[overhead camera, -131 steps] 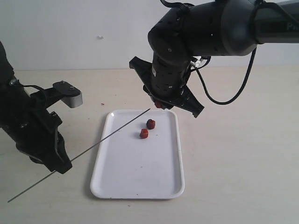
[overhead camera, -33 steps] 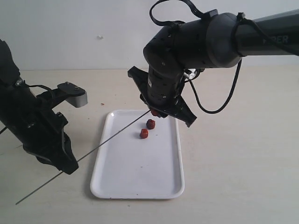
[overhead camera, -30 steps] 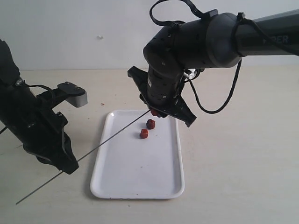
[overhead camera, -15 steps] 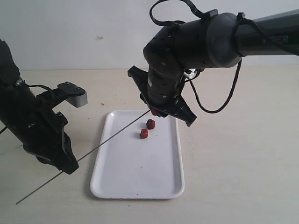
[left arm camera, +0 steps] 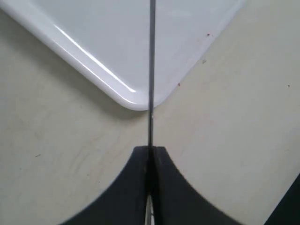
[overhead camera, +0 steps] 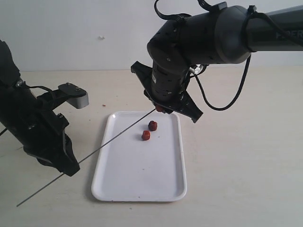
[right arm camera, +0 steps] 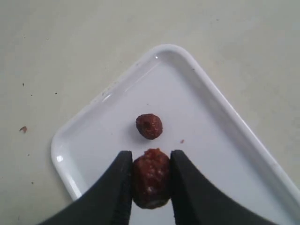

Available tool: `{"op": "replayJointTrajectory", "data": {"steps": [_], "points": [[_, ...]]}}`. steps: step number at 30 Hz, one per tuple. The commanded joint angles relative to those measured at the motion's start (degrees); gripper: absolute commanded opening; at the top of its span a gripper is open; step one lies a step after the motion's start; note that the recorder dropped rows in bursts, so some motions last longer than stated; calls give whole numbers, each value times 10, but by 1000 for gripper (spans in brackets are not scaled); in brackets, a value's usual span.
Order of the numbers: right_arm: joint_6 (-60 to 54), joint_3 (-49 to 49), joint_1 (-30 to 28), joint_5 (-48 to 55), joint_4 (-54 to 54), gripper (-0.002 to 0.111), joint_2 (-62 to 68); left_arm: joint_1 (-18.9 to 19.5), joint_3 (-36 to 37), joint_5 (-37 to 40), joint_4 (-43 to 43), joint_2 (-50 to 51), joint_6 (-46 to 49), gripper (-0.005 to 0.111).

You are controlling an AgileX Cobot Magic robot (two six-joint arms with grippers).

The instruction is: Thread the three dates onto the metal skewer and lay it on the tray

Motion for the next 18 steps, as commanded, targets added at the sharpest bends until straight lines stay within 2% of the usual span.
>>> {"op": "replayJointTrajectory", "data": {"steps": [1,18], "points": [[-1,-2,2,6,-7,28,-9,-3,-3,-6,-8,7,2,0],[-4,-2,2,2,14,28,-9,-3,-3,-9,-8,14,2,0]]}}
